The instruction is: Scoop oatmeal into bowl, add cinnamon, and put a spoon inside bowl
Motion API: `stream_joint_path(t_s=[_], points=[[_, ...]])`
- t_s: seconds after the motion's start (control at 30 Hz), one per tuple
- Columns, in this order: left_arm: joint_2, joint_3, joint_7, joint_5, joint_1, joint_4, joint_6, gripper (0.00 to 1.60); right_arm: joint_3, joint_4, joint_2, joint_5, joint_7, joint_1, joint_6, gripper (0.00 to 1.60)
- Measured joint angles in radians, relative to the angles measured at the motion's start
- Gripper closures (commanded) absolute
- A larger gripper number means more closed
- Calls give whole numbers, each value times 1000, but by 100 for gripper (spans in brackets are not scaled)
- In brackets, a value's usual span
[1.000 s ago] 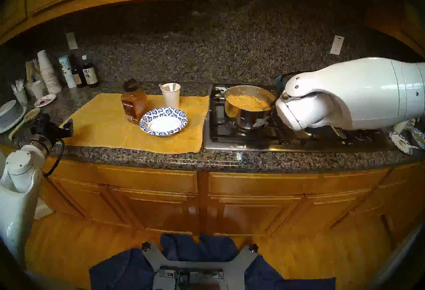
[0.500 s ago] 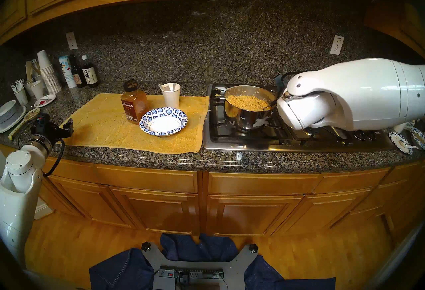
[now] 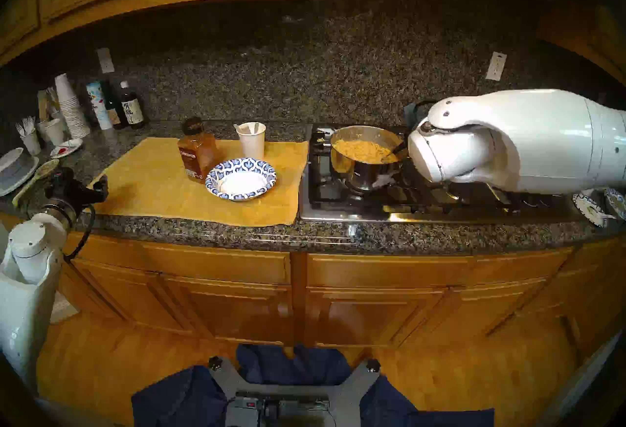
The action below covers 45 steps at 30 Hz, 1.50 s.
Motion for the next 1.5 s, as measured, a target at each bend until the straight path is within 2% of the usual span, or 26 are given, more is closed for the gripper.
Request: stream_joint_path(t_s=[0.27,0.47,0.63,1.07,1.5], points=[[0,0,0,0,0,0,0,0,118,13,35,0,-13,-103,-1,160],[0,0,0,0,0,0,0,0,181,22,59,0,-18,-160,-1,160],[0,0,0,0,0,0,0,0,208,24,77,1,-24,-183,-1,160],[0,0,1,-1,0,0,0,0,258,17,139,1,-52,-183,0,160],[0,0,1,-1,0,0,0,0,316,18,166,1,-69,-212,0,160]])
